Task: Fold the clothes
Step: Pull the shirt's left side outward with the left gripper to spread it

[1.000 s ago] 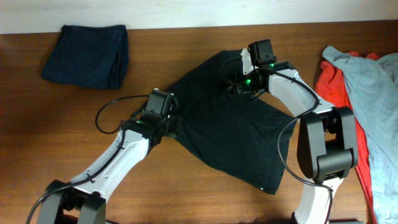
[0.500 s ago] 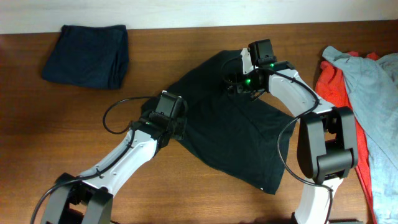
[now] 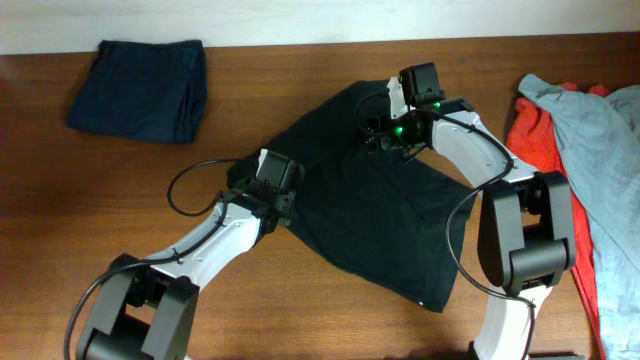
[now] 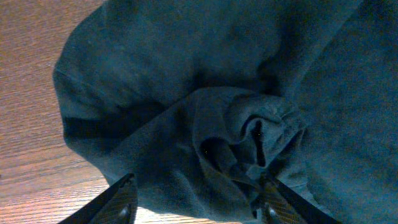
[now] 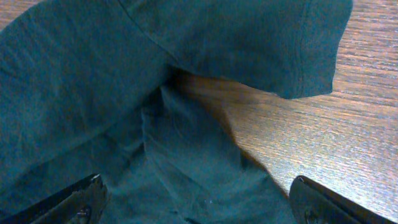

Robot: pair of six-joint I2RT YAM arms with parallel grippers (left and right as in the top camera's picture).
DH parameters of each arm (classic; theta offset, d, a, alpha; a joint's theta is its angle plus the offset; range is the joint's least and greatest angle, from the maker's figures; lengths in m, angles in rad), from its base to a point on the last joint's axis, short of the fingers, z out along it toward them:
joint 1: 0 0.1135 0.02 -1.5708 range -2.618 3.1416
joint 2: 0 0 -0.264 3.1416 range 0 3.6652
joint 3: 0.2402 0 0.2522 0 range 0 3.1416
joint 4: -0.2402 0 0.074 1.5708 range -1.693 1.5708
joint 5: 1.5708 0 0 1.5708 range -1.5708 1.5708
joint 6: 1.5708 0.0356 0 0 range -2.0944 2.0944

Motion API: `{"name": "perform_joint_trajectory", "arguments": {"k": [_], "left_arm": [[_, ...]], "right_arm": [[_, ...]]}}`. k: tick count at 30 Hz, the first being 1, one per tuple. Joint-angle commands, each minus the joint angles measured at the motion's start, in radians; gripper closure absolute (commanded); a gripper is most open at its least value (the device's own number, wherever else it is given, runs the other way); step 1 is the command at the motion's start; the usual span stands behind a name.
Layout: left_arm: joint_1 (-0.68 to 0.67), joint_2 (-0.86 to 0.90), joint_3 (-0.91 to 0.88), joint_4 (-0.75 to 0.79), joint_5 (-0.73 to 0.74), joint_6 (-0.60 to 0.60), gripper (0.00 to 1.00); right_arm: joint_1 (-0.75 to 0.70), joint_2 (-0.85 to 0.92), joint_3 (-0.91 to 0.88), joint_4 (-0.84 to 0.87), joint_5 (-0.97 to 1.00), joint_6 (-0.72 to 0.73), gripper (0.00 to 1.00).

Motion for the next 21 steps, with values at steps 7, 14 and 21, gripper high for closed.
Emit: {"name": "perform_joint_trajectory", "arguments": {"k": [7, 14, 21], "left_arm": [[-0.003, 0.009, 0.013, -0.013, -0.133, -0.012, 0.87], [-0.003, -0.029, 0.013, -0.049, -0.173, 0.14, 0.98], [-0.004, -0.15, 0.013, -0.159, -0.191, 0.215, 0.97]], "right_arm": [[-0.006, -0.024, 0.015, 0.003, 0.02, 0.011, 0.01], [-0.006, -0.024, 0.015, 0.003, 0.02, 0.011, 0.01], [-0.006, -0.024, 0.015, 0.003, 0.02, 0.011, 0.01]]}}
